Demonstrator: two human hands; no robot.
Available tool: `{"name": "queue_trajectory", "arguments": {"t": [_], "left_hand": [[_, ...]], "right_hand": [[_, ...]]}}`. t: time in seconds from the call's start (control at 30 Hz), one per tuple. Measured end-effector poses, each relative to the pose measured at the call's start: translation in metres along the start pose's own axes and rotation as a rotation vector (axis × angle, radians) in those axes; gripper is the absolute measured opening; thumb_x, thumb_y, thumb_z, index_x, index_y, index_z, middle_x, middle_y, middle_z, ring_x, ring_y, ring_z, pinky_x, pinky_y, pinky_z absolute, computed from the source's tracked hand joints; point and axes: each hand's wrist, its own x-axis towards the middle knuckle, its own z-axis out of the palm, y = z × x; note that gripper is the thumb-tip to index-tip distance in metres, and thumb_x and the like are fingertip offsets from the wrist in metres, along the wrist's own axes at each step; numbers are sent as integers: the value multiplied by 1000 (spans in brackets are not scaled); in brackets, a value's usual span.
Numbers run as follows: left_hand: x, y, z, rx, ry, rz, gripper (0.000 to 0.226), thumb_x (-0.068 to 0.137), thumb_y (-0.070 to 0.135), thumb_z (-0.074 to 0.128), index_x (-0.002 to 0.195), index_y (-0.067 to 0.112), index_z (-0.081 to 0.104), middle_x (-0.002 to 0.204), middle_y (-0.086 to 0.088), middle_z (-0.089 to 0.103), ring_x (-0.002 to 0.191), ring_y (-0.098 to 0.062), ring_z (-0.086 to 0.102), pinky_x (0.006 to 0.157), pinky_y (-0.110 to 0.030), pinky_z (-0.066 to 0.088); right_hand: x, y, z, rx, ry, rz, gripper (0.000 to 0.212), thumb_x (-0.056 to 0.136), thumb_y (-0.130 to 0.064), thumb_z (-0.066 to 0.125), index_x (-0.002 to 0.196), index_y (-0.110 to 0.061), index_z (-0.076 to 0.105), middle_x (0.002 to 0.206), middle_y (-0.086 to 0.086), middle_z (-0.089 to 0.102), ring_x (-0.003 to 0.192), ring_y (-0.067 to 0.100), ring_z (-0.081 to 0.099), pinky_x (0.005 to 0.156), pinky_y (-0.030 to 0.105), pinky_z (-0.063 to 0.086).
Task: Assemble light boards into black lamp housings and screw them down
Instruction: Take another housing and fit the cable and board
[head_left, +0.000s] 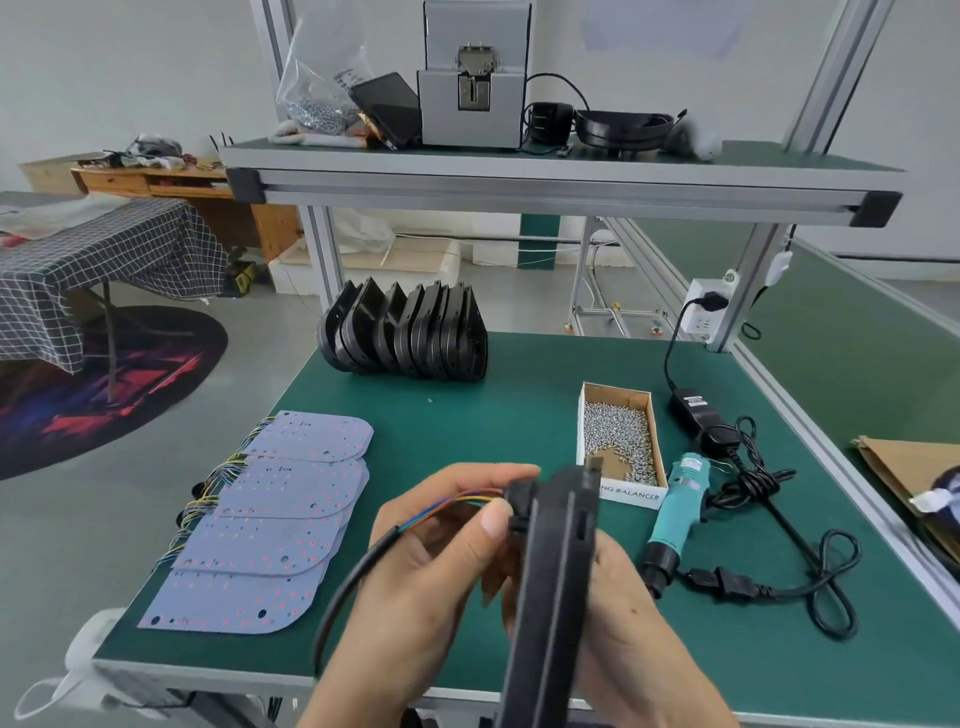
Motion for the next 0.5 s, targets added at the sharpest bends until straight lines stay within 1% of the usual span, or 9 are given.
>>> {"name": "queue_trajectory", "arguments": {"t": [0.03,0.07,0.13,0.2,0.27,0.3,0.37,0.43,0.5], "left_hand": [[-2,-5,0,-47,49,-29,35,78,40,81,105,17,80,81,-27,68,74,-35,53,68,-43,41],[-3,-9,-1,-68,79,-43,34,79,38,77,105,16,80,82,-26,68,74,-37,51,67,-42,42],[-5,-15,-1,-57,102,-42,35,80,41,76,106,18,80,88,-18,74,74,-35,56,64,-35,47],[-5,-17,-2,-76,118,-40,45,77,51,83,108,19,79,96,-13,78,79,-29,63,68,-33,51],[-4,-21,-3,-110,155,-41,56,73,59,86,111,19,77,100,-13,77,82,-28,65,75,-41,49],[-3,-24,-3,-86,179,-26,58,74,61,85,113,20,76,102,-13,77,82,-28,66,79,-45,49],[-1,-30,-4,-8,213,27,56,81,61,80,119,20,74,106,-14,77,87,-28,70,83,-50,51],[0,-32,-1,38,225,66,51,88,57,76,122,19,72,107,-14,77,90,-26,70,80,-41,54],[-1,-32,5,52,219,80,50,90,54,75,124,18,72,101,-10,77,83,-20,69,71,-29,55]], "right_hand": [[3,0,2,-13,22,6,53,78,-50,88,109,-7,79,96,9,77,85,16,75,74,26,58],[4,2,-1,-56,50,6,56,80,-49,86,113,-5,77,100,12,77,91,20,75,77,28,58],[5,10,-12,-126,87,-11,67,79,-53,87,125,-6,71,112,15,75,103,27,73,85,34,58],[6,8,-18,-186,123,-106,83,78,-58,86,145,-20,57,135,12,68,126,28,64,103,42,52],[5,1,-21,-267,137,-233,93,79,-63,82,157,-42,37,155,5,51,146,25,48,116,47,41],[5,-2,-23,-319,148,-290,94,82,-67,76,160,-45,29,163,-1,41,151,23,40,120,50,34],[3,-7,-23,-374,126,-365,96,87,-75,63,165,-36,21,171,-9,26,157,19,26,122,59,22],[5,-10,-21,-415,67,-354,106,85,-81,58,167,-27,17,172,-7,22,159,21,21,122,66,17],[4,-9,-16,-488,14,-328,109,82,-82,61,166,-31,16,172,-2,24,159,25,24,121,66,21]]}}
